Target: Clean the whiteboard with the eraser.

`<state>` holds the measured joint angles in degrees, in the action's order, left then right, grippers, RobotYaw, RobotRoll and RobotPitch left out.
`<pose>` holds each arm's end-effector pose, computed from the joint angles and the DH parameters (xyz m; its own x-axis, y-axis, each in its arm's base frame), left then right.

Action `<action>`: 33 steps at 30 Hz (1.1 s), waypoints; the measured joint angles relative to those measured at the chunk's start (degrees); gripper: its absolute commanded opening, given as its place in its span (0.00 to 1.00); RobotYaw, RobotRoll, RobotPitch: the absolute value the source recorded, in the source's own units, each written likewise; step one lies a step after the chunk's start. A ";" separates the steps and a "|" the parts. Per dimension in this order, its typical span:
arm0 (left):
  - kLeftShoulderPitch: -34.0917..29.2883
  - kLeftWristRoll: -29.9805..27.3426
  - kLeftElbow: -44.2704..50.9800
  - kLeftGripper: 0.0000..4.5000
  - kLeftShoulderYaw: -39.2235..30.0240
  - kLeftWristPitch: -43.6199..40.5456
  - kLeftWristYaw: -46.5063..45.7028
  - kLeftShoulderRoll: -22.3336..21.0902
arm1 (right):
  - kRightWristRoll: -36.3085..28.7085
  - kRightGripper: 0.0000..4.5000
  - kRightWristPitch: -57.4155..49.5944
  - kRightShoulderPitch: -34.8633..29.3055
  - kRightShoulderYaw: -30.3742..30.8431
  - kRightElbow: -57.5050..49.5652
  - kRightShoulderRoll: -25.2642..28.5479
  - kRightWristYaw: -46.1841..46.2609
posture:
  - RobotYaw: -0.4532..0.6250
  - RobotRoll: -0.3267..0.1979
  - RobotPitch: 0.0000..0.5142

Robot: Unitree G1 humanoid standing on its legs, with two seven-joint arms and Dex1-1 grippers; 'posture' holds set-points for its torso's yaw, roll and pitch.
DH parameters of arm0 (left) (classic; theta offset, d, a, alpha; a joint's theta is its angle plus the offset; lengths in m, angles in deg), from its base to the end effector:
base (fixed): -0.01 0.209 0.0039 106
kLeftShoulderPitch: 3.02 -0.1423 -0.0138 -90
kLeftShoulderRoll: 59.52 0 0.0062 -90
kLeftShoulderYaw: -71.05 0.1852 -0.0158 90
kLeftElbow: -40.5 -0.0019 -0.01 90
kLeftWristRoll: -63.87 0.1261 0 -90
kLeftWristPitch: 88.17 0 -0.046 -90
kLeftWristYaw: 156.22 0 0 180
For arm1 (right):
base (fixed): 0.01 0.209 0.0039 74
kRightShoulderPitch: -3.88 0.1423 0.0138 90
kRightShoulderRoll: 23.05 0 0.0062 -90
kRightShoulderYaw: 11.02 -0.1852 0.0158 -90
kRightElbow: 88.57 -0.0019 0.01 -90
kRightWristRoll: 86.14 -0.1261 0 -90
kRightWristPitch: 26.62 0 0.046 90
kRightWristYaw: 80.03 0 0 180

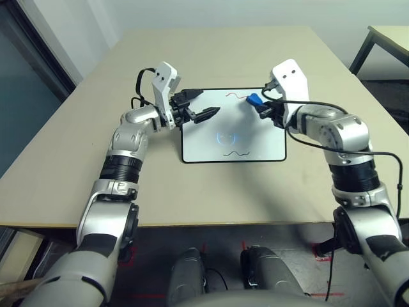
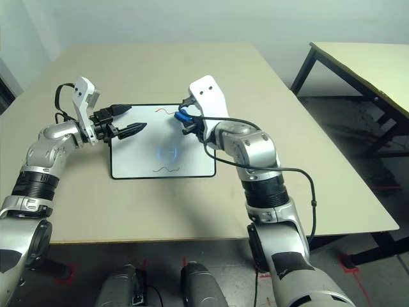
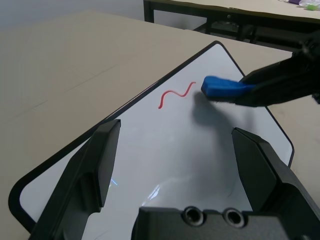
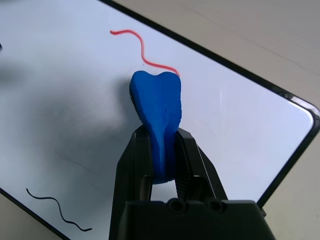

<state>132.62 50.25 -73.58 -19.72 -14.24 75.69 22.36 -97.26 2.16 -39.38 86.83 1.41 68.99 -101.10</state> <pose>0.3212 0.2040 0.1807 0.6305 -0.7746 -0.0490 0.7688 0.6147 0.1762 0.2962 -0.1382 0.1935 0.8055 0.4531 -0.3820 -0.5324 0.8363 -0.1307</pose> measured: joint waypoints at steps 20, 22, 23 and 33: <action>-3.35 -0.63 6.23 1.00 0.01 -4.12 -1.38 0.01 | 3.16 0.13 2.98 1.68 3.70 3.82 -1.84 -0.73 | 0.34 0.62 0.10; -3.58 -0.65 6.27 1.00 0.00 -4.31 -1.43 0.00 | 3.06 0.13 1.69 1.31 4.19 2.22 -1.97 -0.94 | 0.34 0.62 0.10; -3.75 -0.65 6.27 1.00 0.00 -4.37 -1.44 0.00 | 3.04 0.13 1.17 1.21 4.35 1.65 -1.97 -1.13 | 0.34 0.62 0.10; -4.64 -0.69 7.38 1.00 -0.04 -4.54 -1.83 -0.05 | 4.79 0.13 6.34 7.52 1.40 9.77 -0.10 0.16 | 0.36 0.62 0.08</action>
<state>127.98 49.56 -66.20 -19.76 -18.78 73.86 22.31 -92.47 8.50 -31.86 88.23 11.18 68.88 -100.94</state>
